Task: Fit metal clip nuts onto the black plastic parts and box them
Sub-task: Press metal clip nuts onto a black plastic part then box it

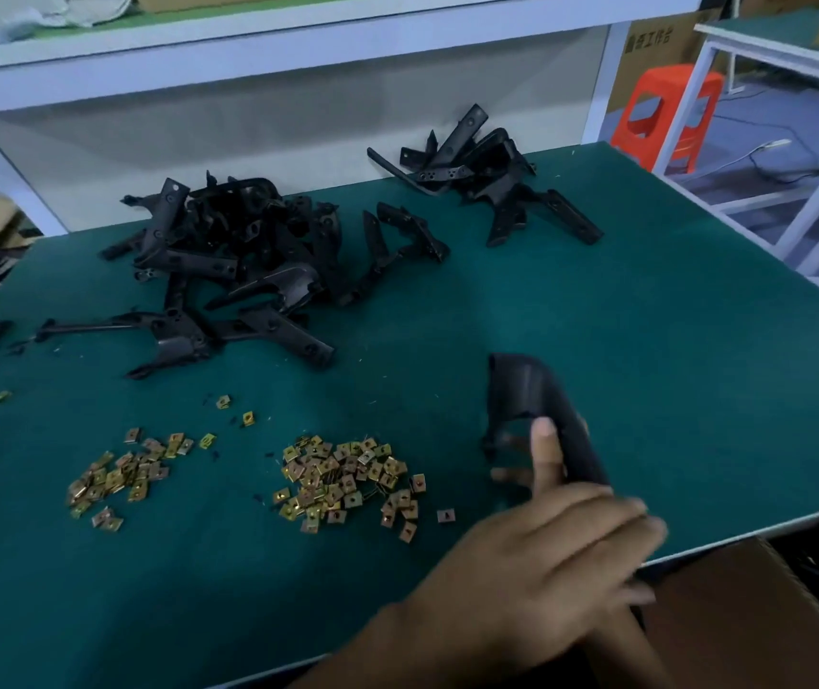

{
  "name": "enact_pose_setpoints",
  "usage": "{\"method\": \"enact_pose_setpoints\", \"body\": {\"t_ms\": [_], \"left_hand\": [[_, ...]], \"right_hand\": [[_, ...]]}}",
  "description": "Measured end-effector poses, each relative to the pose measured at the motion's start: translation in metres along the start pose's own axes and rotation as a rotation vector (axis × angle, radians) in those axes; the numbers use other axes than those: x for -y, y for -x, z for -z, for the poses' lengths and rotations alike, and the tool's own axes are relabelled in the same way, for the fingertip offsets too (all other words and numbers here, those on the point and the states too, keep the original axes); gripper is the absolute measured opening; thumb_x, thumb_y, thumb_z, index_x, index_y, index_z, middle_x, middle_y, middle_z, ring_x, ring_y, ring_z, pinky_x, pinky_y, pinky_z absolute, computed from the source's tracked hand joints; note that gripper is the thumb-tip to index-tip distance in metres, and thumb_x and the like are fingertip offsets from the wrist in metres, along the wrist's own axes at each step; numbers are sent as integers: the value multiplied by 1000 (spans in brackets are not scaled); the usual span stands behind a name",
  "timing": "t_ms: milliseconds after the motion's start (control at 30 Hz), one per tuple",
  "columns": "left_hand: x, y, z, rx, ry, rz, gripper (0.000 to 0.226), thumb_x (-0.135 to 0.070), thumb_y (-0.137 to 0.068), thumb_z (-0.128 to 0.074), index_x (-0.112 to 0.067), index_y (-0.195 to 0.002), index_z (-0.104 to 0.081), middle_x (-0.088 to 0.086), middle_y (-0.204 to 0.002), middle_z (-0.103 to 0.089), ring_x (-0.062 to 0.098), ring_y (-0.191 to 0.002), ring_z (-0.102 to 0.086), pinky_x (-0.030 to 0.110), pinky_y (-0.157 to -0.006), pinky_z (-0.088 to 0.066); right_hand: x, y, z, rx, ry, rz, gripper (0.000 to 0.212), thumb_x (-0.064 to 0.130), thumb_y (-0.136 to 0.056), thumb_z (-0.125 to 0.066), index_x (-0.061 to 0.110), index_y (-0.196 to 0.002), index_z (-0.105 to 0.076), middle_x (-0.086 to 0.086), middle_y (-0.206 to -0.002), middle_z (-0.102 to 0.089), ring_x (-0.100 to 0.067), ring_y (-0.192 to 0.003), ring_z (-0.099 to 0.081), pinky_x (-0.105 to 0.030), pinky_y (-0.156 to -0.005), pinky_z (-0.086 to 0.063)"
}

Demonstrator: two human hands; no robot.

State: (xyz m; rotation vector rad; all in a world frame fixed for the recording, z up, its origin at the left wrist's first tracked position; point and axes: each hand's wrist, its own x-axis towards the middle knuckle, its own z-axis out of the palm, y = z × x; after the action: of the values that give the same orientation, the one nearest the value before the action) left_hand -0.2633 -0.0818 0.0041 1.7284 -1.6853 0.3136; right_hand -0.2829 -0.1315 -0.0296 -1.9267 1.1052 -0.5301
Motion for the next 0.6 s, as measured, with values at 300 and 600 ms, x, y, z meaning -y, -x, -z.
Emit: {"method": "enact_pose_setpoints", "body": {"t_ms": [300, 600], "left_hand": [[54, 60, 40, 77, -455, 717, 29, -20, -86, -78, -15, -114, -74, 4, -110, -65, 24, -103, -53, 38, -89, -50], [61, 57, 40, 175, -366, 835, 19, -36, -94, -65, -26, -109, -71, -7, -117, -59, 18, -112, -42, 31, -97, -36]], "right_hand": [[-6, -43, 21, 227, -645, -106, 52, 83, -78, -41, 45, -87, -76, 8, -83, -77, -7, -65, -71, -14, -58, -50], [-3, -37, 23, 219, -706, -119, 53, 78, -82, -53, 32, -83, -78, 1, -75, -75, -13, -65, -71, -15, -61, -51]]}}
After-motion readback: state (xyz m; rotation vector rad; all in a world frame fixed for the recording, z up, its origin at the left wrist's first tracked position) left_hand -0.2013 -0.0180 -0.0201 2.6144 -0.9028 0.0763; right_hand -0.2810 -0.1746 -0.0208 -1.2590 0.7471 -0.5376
